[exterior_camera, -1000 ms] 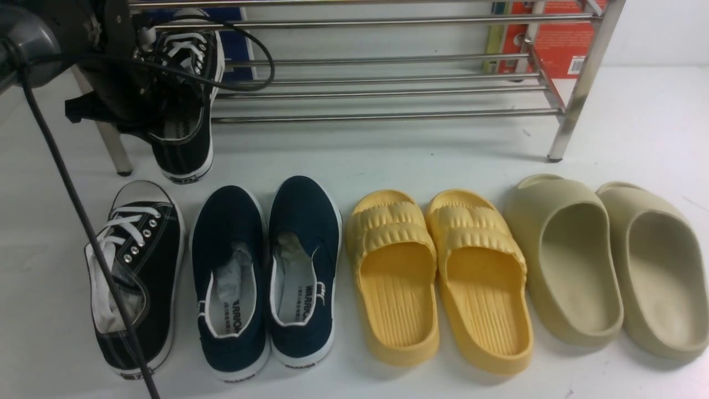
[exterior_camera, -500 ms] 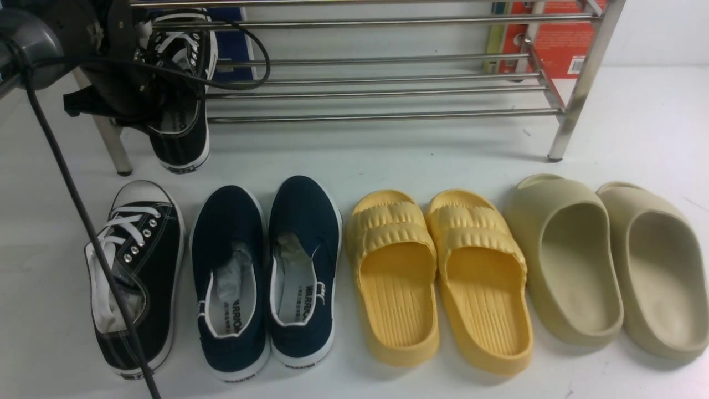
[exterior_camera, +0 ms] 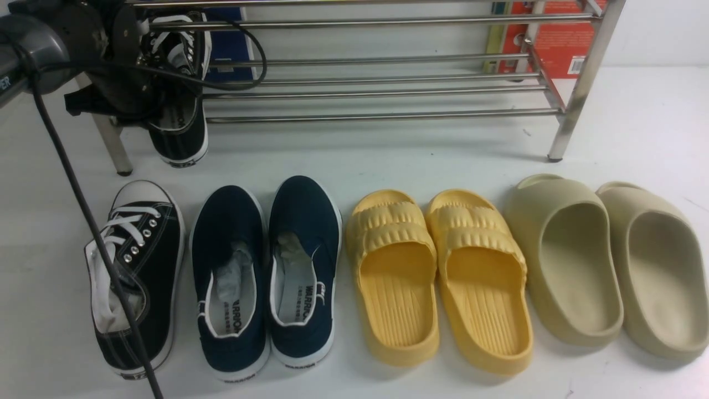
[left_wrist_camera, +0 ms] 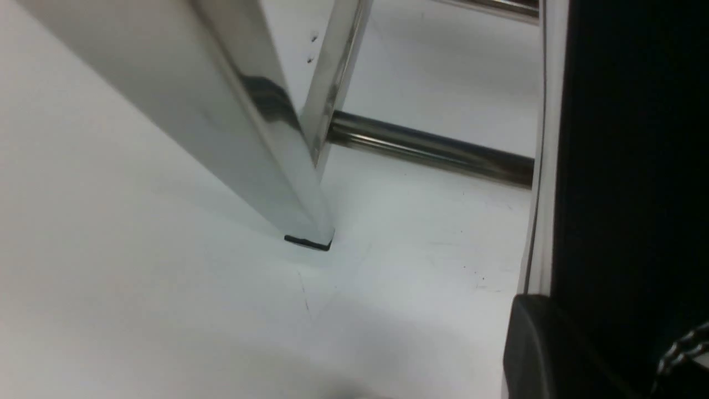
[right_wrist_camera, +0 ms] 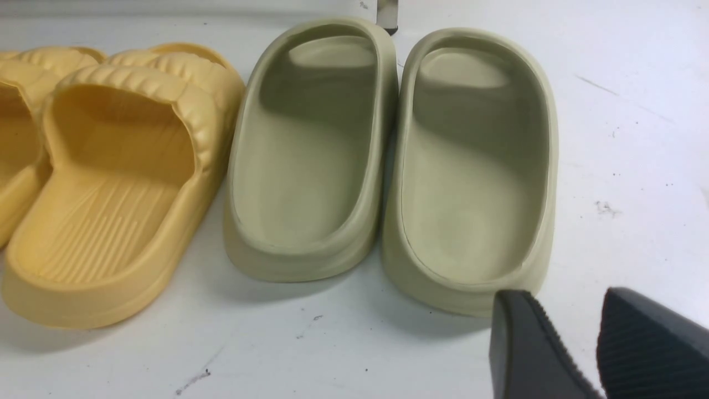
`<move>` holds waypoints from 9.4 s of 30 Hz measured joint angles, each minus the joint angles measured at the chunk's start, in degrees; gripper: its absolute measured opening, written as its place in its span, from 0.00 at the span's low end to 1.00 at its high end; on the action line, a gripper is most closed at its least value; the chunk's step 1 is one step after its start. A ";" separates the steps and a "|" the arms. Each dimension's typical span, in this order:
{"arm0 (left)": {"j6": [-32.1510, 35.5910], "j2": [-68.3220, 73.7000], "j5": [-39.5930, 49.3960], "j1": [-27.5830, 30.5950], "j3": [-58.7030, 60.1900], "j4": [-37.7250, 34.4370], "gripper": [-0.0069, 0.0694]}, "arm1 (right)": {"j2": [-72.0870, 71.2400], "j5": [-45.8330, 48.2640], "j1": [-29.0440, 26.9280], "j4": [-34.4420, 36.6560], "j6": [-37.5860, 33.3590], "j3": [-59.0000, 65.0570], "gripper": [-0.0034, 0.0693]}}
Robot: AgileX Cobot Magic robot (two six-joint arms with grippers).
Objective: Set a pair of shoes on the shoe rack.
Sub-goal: Use the left arm to put a shoe into the shoe rack, then use the left arm to grab the shoe closest to it, then use the left arm to put a shoe into the shoe rack
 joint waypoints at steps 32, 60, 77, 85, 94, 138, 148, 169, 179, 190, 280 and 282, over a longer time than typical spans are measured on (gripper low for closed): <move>0.44 -6.45 5.08 -0.05 -0.34 -3.45 0.40 | 0.00 0.00 0.00 0.00 0.00 0.00 0.38; 20.19 -16.87 -2.08 -0.05 26.67 -19.22 0.07 | 0.00 0.00 0.00 0.00 0.00 0.00 0.38; 20.24 -13.15 -19.73 0.00 26.80 -16.86 0.07 | 0.00 0.00 0.00 0.00 0.00 0.00 0.38; 20.24 -12.44 -26.35 0.00 26.80 -16.92 0.07 | 0.00 0.00 0.00 0.00 0.00 0.00 0.38; 20.24 -12.38 -28.12 0.00 26.80 -17.10 0.07 | 0.00 0.00 0.00 0.00 0.00 0.00 0.38; 8.82 -47.66 7.73 0.00 54.86 -14.99 0.23 | 0.00 0.00 0.00 0.00 0.00 0.00 0.38; 11.54 -40.87 4.39 -2.57 54.86 -22.26 0.42 | 0.00 0.00 0.00 0.00 0.00 0.00 0.38; 2.30 -42.10 5.14 -8.55 53.08 -6.38 0.41 | 0.00 0.00 0.00 0.00 0.00 0.00 0.38; 1.60 -33.01 1.42 -8.54 54.69 -6.32 0.44 | 0.00 0.00 0.00 0.00 0.00 0.00 0.38; 1.65 -30.86 -0.04 -8.54 54.74 -9.08 0.20 | 0.00 0.00 0.00 0.00 0.00 0.00 0.38; 33.45 5.08 8.44 -13.66 -13.40 -9.77 0.07 | 0.00 0.00 0.00 0.00 0.00 0.00 0.38; 33.51 5.08 7.27 -13.45 -13.40 -9.77 0.07 | 0.00 0.00 0.00 0.00 0.00 0.00 0.38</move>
